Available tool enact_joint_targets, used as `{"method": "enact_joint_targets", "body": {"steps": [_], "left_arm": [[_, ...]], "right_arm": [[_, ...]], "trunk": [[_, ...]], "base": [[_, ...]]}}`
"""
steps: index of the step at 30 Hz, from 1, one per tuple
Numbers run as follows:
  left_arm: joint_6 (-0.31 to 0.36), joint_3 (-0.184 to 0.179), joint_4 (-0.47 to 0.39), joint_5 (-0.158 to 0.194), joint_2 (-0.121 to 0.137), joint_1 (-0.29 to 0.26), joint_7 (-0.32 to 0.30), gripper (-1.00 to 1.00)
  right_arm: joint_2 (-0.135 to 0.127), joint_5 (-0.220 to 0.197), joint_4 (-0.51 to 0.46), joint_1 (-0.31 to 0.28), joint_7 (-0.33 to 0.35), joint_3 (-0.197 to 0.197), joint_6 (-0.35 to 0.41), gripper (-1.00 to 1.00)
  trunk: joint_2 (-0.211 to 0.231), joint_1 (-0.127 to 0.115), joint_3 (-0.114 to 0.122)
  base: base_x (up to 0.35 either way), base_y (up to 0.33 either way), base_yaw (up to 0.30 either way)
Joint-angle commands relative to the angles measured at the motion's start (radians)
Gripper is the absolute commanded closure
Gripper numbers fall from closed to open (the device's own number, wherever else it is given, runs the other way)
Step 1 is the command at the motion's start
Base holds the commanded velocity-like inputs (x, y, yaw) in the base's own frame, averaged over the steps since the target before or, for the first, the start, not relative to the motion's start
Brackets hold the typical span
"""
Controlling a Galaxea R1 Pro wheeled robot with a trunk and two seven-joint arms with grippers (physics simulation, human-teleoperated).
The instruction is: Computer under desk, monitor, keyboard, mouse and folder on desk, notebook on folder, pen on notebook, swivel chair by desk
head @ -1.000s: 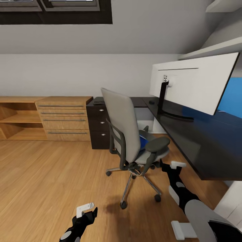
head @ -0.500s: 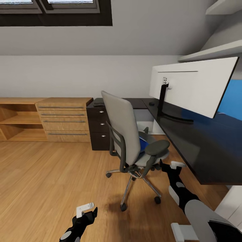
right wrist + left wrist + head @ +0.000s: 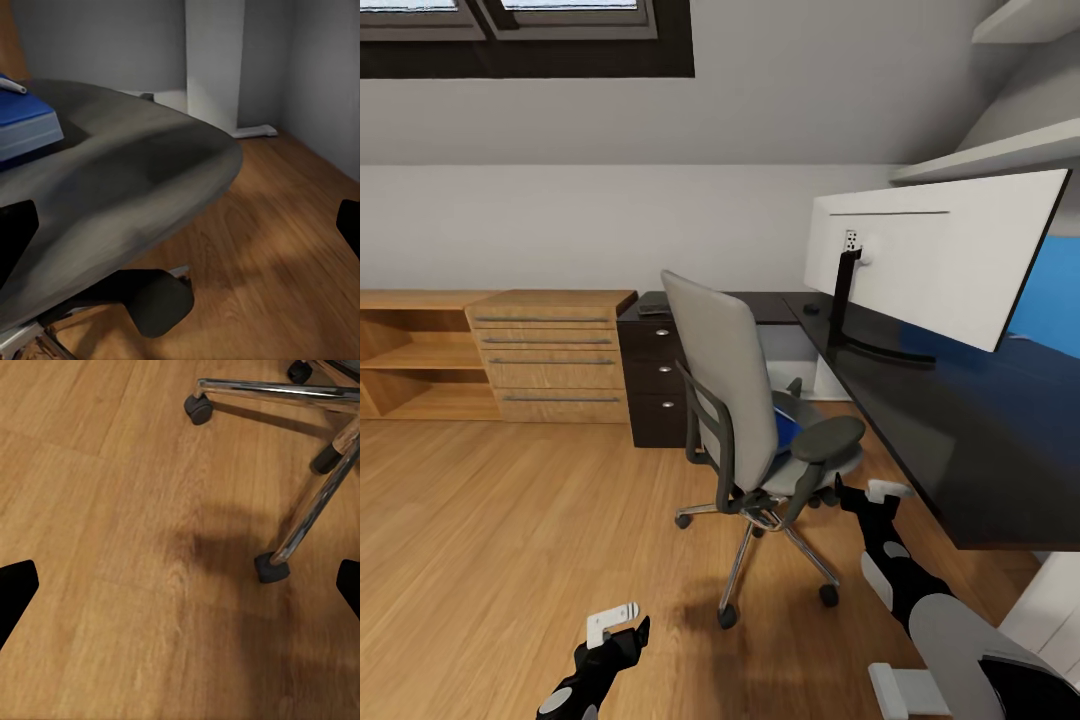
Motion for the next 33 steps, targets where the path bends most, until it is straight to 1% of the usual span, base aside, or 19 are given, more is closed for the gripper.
{"method": "enact_joint_targets", "body": {"steps": [1, 10, 20, 33], "left_arm": [[0.004, -0.003, -0.002, 0.010, 0.001, 0.000, 0.007, -1.00], [0.004, -0.003, -0.002, 0.010, 0.002, -0.001, 0.007, -1.00], [0.004, -0.004, -0.001, 0.010, 0.000, 0.000, 0.007, -1.00], [0.004, -0.004, 0.000, 0.010, 0.000, 0.000, 0.007, -1.00]], "right_arm": [[0.000, 0.003, 0.001, -0.001, -0.003, 0.000, -0.003, -1.00], [0.000, 0.005, 0.000, -0.001, 0.000, 0.005, -0.005, -1.00], [0.000, 0.005, 0.001, -0.001, 0.002, 0.006, -0.005, -1.00], [0.001, 0.006, 0.001, -0.001, 0.004, 0.006, -0.006, -1.00]], "trunk": [[0.000, 0.000, -0.001], [0.000, 0.000, -0.001], [0.000, 0.000, -0.001], [0.000, 0.000, -0.001]], "base": [[0.000, 0.000, 0.000], [0.000, 0.010, 0.000], [0.000, 0.150, 0.000], [0.000, 0.008, 0.000]]}}
